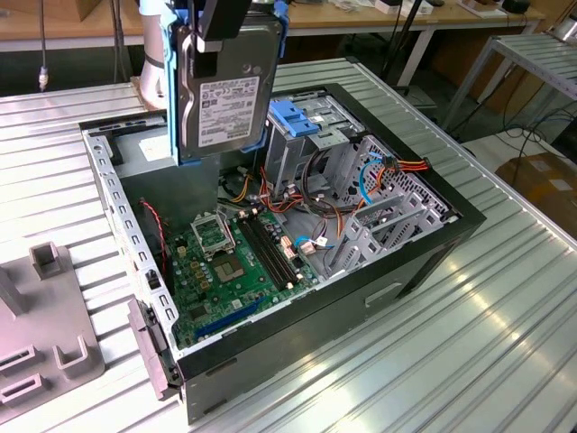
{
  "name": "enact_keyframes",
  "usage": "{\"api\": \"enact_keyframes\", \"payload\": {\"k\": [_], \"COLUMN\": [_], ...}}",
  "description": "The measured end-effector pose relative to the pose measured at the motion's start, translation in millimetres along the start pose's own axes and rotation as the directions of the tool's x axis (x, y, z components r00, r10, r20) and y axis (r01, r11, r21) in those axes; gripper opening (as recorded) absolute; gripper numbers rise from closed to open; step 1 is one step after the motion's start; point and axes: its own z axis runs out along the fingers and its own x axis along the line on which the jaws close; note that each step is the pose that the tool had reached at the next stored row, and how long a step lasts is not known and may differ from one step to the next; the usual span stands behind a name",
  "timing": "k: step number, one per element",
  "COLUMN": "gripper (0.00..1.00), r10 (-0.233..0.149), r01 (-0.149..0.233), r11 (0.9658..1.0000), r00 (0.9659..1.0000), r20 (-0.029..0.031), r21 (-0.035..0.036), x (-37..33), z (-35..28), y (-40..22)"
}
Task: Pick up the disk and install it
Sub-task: 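Insert the disk into the insertion slot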
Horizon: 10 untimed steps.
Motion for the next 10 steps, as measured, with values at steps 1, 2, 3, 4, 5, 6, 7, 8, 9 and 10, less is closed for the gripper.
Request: {"api": "enact_keyframes", "payload": {"k": [1, 2, 3, 4, 5, 6, 7, 8, 9, 10], "gripper": [0.37, 0.37, 0.37, 0.37, 0.37, 0.37, 0.37, 0.37, 0.37, 0.37], "r10": [0.000, 0.000, 0.000, 0.000, 0.000, 0.000, 0.000, 0.000, 0.000, 0.000], "r01": [0.000, 0.000, 0.000, 0.000, 0.000, 0.000, 0.000, 0.000, 0.000, 0.000], "r11": [1.0000, 1.0000, 1.0000, 1.0000, 1.0000, 1.0000, 1.0000, 1.0000, 1.0000, 1.0000], "r00": [1.0000, 1.0000, 1.0000, 1.0000, 1.0000, 1.0000, 1.0000, 1.0000, 1.0000, 1.0000], "r20": [-0.0001, -0.0001, -0.0001, -0.0002, -0.0004, -0.0003, -0.0004, -0.0002, -0.0004, -0.0003], "r21": [-0.0002, -0.0004, -0.0005, -0.0007, -0.0010, -0.0012, -0.0013, -0.0013, -0.0014, -0.0013], "x": [4.3, 8.4, 11.4, 15.4, 18.5, 21.1, 23.1, 24.8, 25.7, 26.3], "z": [0.1, 0.3, 0.5, 0.7, 0.8, 0.9, 1.1, 1.3, 1.4, 1.6], "y": [-0.1, -0.3, -0.5, -0.7, -0.9, -1.1, -1.4, -2.3, -3.4, -4.6]}}
